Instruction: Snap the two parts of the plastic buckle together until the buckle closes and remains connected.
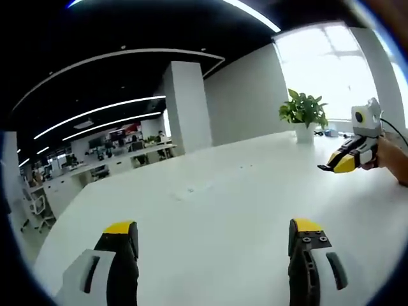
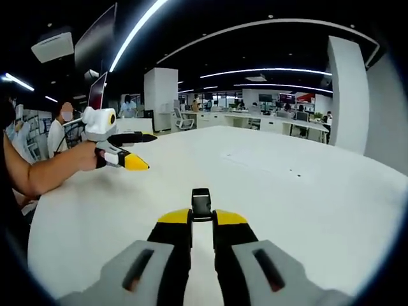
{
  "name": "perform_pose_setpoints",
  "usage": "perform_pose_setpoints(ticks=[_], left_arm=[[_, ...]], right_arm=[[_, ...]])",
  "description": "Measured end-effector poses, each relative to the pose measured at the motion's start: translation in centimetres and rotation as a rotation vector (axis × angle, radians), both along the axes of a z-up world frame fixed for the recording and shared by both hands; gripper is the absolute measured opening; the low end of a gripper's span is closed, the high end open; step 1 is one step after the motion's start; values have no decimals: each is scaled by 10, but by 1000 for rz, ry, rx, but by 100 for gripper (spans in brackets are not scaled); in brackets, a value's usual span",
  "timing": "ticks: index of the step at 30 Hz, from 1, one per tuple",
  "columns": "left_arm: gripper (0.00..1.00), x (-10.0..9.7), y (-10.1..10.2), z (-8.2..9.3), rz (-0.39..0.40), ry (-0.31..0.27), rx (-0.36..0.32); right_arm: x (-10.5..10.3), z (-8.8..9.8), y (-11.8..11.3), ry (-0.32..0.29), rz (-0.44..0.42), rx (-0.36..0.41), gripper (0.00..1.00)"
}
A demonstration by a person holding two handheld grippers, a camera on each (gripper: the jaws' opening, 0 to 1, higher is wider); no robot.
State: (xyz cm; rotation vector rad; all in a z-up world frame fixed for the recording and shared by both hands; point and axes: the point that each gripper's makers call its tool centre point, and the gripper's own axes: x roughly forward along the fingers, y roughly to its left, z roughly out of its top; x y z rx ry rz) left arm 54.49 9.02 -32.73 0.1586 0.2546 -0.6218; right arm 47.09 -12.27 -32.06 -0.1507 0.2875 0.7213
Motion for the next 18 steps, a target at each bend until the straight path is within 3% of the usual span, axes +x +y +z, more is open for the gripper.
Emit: perform_pose_setpoints(ticks=[4, 9, 18], left_arm=[[99, 0, 2, -3, 21, 15, 9], [100, -5, -2, 0, -14, 26, 9], [99, -4, 0, 6, -2, 2, 14]], right_arm=[[7, -2, -4, -4, -21, -9, 11], [12, -2, -6, -10, -30, -11, 11], [18, -4, -1, 2, -35, -12, 11]])
